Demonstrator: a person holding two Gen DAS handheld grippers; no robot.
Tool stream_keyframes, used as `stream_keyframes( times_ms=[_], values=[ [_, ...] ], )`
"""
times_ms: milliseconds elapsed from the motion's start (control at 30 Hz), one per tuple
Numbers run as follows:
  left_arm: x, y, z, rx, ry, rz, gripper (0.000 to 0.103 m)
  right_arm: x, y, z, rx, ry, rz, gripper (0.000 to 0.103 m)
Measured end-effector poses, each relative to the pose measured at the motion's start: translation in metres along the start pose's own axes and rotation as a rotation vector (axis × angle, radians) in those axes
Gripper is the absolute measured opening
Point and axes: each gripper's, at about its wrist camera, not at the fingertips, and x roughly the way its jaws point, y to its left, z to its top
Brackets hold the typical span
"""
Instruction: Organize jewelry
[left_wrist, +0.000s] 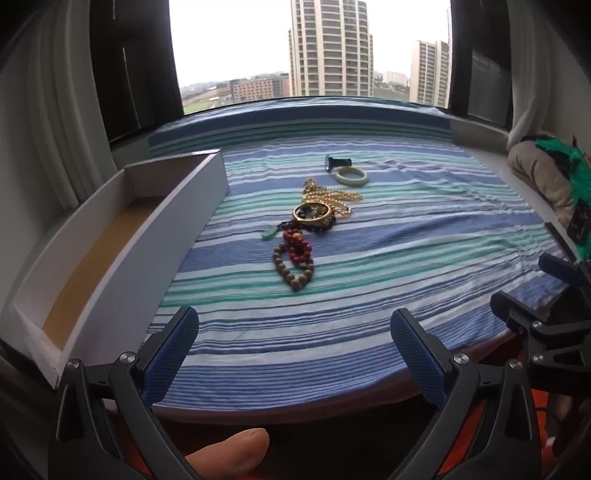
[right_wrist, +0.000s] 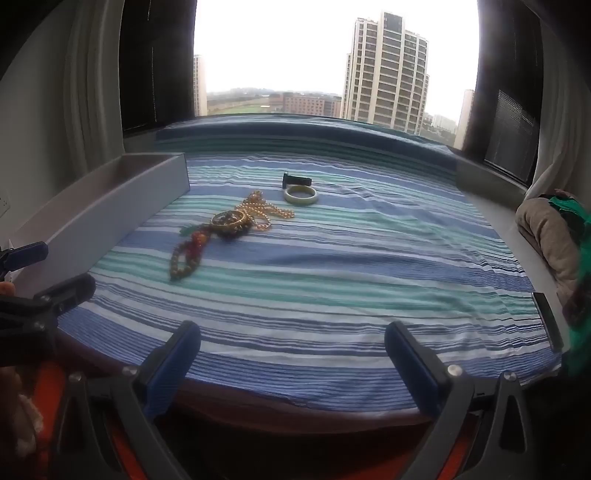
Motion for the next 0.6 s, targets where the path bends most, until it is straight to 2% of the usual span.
stream_keyframes(
  times_ms=[67,100,133,367,600],
  values=[
    [-0.001,0.001,0.000,0.011,-0.005,0.001,0.103,0.000,-0.002,-0.001,0.012,-0.004,0.010,0.102],
    [0.002,-0.008,-0.003,0.036,-0.012,0.047,0.103,-0.001,-0.003,-0.001,0.010,-0.004,0.010,0.102],
    [0.002,-0.009,-0.003,0.043,-0.021,0.053,0.103,-0.001,-0.003,-0.001,0.009,-0.005,0.010,0.102],
    [-0.003,-0.002,0.000,0.022,-0.016,0.026,0.103,0.000,0.001,-0.001,0.001,-0.001,0.008,0.102],
    [-0.003,-0.001,-0.002,0.042,-0.012,0.063,0.103,-0.001,0.005,0.000,-0.005,0.003,0.017,0.102]
  ],
)
